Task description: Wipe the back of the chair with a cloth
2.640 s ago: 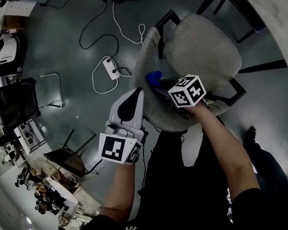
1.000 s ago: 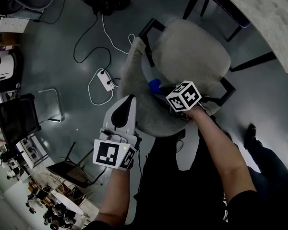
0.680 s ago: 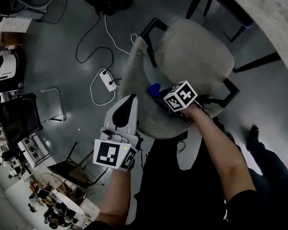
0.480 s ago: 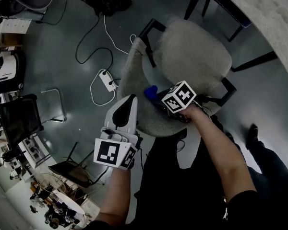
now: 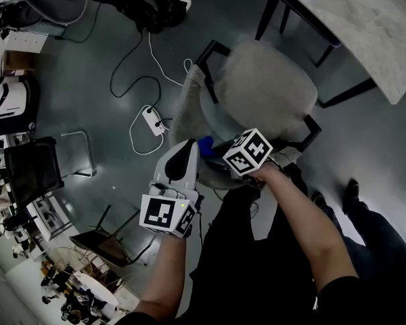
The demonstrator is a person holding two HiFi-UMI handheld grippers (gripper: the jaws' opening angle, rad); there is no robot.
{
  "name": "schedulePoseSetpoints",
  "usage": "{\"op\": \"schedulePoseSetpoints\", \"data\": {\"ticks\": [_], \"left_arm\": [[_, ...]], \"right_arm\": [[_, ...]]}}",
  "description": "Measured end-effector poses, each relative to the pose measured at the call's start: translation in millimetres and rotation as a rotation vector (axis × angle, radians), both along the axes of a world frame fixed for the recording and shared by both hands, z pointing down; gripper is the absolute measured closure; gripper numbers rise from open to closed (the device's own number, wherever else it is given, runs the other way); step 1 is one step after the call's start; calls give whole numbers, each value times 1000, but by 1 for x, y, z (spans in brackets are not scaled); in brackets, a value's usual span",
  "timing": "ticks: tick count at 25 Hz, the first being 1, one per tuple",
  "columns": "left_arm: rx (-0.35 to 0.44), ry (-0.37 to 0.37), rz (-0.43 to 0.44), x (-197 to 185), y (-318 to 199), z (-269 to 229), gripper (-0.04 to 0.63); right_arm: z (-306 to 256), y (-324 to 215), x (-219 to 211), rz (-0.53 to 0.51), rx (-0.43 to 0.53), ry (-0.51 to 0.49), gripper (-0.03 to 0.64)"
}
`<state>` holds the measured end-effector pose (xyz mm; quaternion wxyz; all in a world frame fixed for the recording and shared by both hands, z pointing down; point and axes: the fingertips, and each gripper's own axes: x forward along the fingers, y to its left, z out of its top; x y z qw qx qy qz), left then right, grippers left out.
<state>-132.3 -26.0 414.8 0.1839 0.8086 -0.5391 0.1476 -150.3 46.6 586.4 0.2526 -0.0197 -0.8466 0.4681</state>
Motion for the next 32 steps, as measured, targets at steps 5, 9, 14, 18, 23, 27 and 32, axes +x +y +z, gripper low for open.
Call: {"op": "schedulePoseSetpoints", "data": {"ticks": [5, 9, 14, 18, 23, 27, 32], "left_arm": [[17, -3, -10, -3, -1, -16, 588], [27, -5, -12, -5, -2, -25, 588], [33, 1, -10, -4, -2, -35, 588], [31, 3, -1, 0, -1, -36, 588], [39, 8, 7, 5, -6, -39, 588], [43, 13, 17, 10, -7, -36, 588], [33, 18, 17, 9, -4, -27, 588]], "right_arm": [[-28, 9, 0, -10, 11, -18, 557], [-42, 13, 1, -5, 12, -33, 557], [-61, 17, 4, 4, 18, -49, 557], [-69, 23, 8, 9, 19, -58, 557], [-85, 16, 16, 29, 14, -115, 557], [-88, -1, 27, 98, 33, -123, 557], [-74, -18, 37, 123, 70, -89, 557]]}}
